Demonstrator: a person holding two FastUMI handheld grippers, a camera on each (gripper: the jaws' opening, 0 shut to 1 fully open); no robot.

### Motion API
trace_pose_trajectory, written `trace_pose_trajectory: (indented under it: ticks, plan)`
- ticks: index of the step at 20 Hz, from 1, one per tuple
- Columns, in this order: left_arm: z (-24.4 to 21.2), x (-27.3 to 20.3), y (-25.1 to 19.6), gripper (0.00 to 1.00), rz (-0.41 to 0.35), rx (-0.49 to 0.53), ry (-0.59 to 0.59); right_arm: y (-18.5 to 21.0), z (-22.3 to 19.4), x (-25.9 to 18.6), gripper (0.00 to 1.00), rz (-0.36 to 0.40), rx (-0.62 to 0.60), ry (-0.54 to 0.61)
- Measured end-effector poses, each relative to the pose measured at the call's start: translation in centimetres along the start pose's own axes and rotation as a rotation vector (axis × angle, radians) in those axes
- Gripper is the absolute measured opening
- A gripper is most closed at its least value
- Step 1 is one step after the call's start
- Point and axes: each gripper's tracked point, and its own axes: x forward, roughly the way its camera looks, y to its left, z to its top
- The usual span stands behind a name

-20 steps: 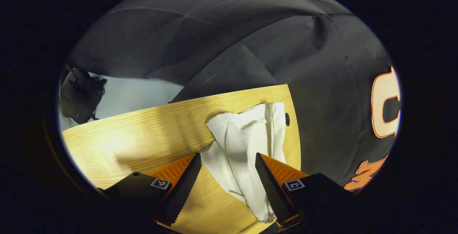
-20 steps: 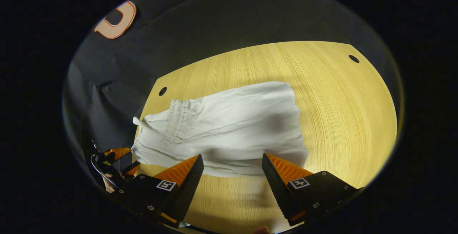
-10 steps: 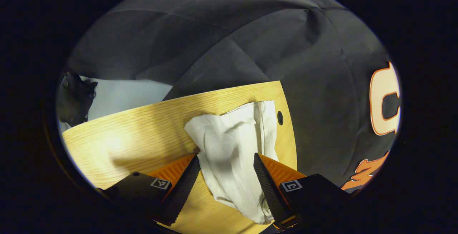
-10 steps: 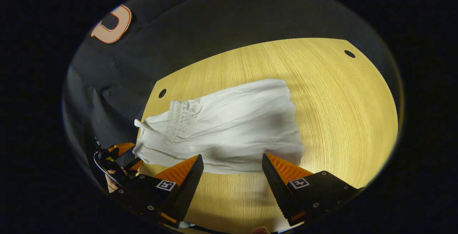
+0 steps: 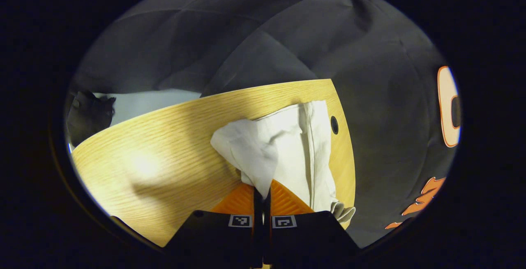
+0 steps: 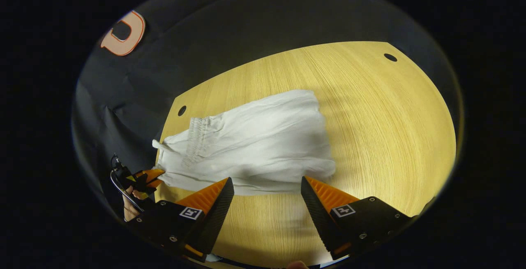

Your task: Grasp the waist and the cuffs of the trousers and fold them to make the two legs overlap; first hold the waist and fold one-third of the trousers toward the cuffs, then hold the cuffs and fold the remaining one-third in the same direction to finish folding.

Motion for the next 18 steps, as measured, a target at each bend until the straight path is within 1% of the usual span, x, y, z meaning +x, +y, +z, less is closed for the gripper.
trace_pose_trajectory:
  ticks: [1, 4, 8, 10, 11, 13, 14, 15, 16, 18]
  plan:
    - [0.3, -0.7, -1.0, 0.04, -0.019, 0.039, -0.015, -0.3, -0.1, -0.2, 0.99, -0.003, 0.003, -0.002]
    - [1.1, -2.7, -4.2, 0.04, -0.044, 0.184, -0.068, -0.8, 0.2, -0.3, 0.99, -0.004, 0.005, -0.005]
    - [1.5, -6.3, -11.2, 0.04, -0.124, 0.302, -0.135, -1.7, 0.7, -0.3, 0.99, -0.003, 0.000, -0.026]
    - [1.0, -8.2, -15.0, 0.04, -0.159, 0.409, -0.179, -2.4, 0.8, -0.9, 0.99, 0.005, 0.000, -0.026]
    - [0.3, -9.2, -16.8, 0.02, -0.171, 0.479, -0.201, -2.8, 0.8, -1.1, 0.99, 0.009, 0.001, -0.030]
    - [-0.8, -10.8, -20.5, 0.04, -0.180, 0.630, -0.248, -3.7, 1.2, -1.7, 0.99, 0.016, 0.007, -0.039]
    - [-1.7, -11.2, -22.2, 0.04, -0.190, 0.688, -0.265, -4.2, 1.4, -2.0, 0.99, 0.018, 0.011, -0.045]
    - [-2.4, -11.8, -23.9, 0.06, -0.208, 0.739, -0.277, -4.7, 1.7, -2.2, 0.99, 0.019, 0.016, -0.052]
    - [-3.5, -12.3, -25.8, 0.04, -0.227, 0.785, -0.283, -5.3, 1.9, -2.4, 0.99, 0.020, 0.022, -0.059]
    - [-6.4, -12.7, -29.0, 0.03, -0.258, 0.881, -0.291, -6.9, 2.3, -3.6, 0.99, 0.015, 0.037, -0.075]
